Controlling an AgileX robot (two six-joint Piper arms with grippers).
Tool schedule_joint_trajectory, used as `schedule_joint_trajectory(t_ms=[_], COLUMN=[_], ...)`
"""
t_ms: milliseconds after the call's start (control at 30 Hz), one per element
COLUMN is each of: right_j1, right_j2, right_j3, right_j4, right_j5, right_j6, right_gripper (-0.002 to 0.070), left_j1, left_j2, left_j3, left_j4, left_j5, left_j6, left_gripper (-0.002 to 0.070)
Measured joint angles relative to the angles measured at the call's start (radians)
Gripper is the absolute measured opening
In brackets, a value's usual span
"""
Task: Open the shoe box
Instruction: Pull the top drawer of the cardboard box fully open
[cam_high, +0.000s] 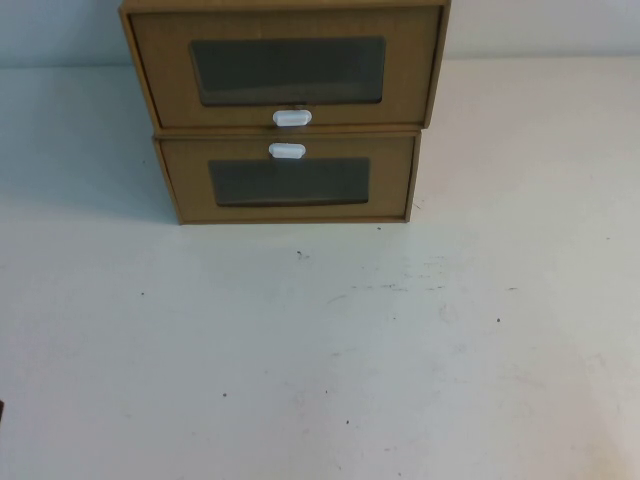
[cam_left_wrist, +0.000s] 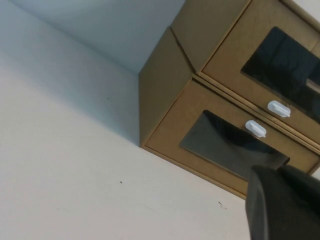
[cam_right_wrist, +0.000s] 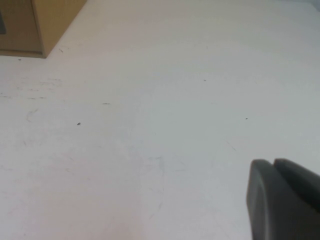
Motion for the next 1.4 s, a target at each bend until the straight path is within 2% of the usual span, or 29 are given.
schedule_joint_trajectory(t_ms=[167, 300, 533, 833, 1067, 1400], right_j1=[0.000, 0.000, 0.000, 0.000, 0.000, 0.000], right_j2=[0.000, 0.000, 0.000, 0.000, 0.000, 0.000], right_j3=[0.000, 0.000, 0.000, 0.000, 0.000, 0.000], right_j4=[0.000, 0.000, 0.000, 0.000, 0.000, 0.000], right_j5=[0.000, 0.000, 0.000, 0.000, 0.000, 0.000], right_j6=[0.000, 0.000, 0.000, 0.000, 0.000, 0.000], right_gripper=[-0.0014, -0.0014, -0.0013, -0.0013, -0.0013, -0.0013], left_j1=[0.000, 0.000, 0.000, 0.000, 0.000, 0.000], left_j2=[0.000, 0.049, 0.384, 0.846, 1.108, 1.466], left_j3=[-0.010, -0.116, -0.391, -0.779, -1.065, -1.566], left_j4=[-0.007, 0.018, 0.076, 0.115, 0.123, 0.127], left_j5=[0.019, 0.088, 0.278, 0.606, 0.658, 0.731], left_j6=[-0.002, 0.012, 0.035, 0.231, 0.324, 0.350], left_gripper=[-0.0005, -0.0005, -0.0005, -0.0005, -0.0005, -0.0005])
